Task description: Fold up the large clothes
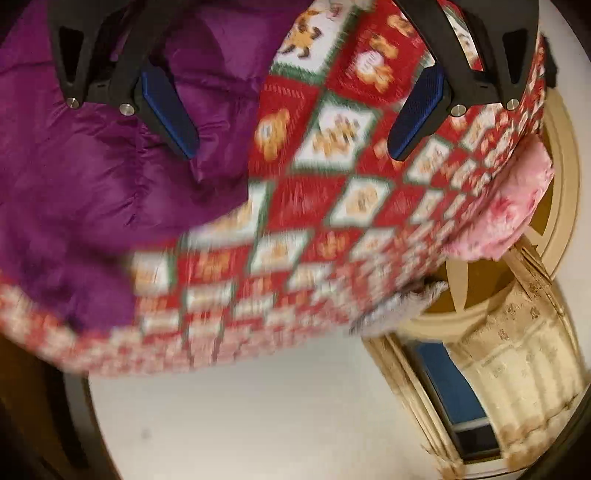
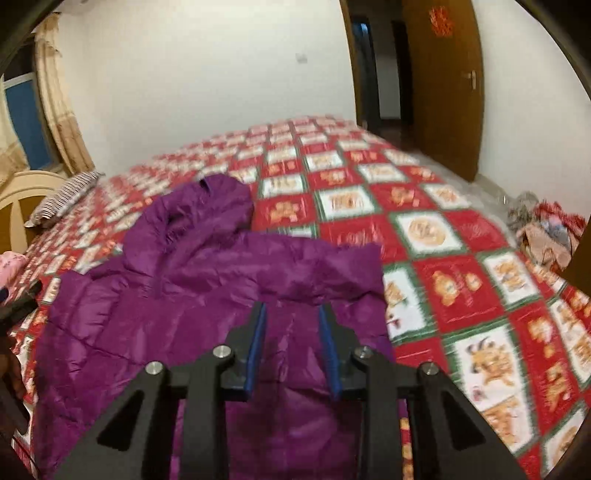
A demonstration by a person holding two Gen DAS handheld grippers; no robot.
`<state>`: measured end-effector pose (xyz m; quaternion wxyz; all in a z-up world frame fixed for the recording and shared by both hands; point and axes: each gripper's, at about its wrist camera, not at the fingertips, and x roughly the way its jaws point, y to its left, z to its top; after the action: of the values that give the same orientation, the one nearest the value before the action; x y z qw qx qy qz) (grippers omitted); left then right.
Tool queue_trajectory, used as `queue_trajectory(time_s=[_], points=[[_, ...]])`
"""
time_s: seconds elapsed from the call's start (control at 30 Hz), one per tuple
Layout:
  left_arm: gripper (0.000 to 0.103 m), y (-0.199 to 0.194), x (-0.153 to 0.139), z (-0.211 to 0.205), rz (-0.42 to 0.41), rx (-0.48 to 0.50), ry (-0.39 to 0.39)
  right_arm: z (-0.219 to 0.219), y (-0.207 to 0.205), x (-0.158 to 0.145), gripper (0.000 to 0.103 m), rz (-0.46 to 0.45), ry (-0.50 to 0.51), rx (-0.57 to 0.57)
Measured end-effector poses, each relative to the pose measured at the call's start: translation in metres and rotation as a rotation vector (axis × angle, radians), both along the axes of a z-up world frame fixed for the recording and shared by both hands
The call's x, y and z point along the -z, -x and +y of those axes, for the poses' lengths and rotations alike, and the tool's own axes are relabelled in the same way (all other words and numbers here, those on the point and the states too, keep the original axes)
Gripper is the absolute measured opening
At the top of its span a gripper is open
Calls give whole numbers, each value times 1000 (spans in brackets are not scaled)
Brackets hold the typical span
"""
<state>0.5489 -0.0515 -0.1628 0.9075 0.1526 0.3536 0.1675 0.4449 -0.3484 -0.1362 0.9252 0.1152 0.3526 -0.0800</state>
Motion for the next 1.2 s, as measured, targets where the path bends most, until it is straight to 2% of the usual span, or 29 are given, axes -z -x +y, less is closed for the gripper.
queue_trajectory(time_s=[0.07,0.17,0.67,0.73,0.8,0.9,0.97,1.07,1.2], points=[[102,-2,17,7,28,-14,26,-1,-2,16,31,24,5,7],[102,0,18,9,18,-11,33,1,1,31,28,31,31,-8],[102,-2,27,5,30,-7,29,2,-4,39,28,32,49,-3],[102,2,16,6,31,-23,23,2,-5,38,28,38,47,-6],[102,14,-7,11,-11,-12,90,1,-1,31,28,37,49,-8],[102,27,-39,6,-98,35,150,-1,22,1,33,-60,40,41],[102,28,-48,-6,-115,76,169,9,29,-12,33,-85,22,0],[102,27,-32,-32,-60,142,173,35,24,-3,33,-33,29,-98],[102,25,17,-52,53,161,107,46,17,30,33,39,49,-117]])
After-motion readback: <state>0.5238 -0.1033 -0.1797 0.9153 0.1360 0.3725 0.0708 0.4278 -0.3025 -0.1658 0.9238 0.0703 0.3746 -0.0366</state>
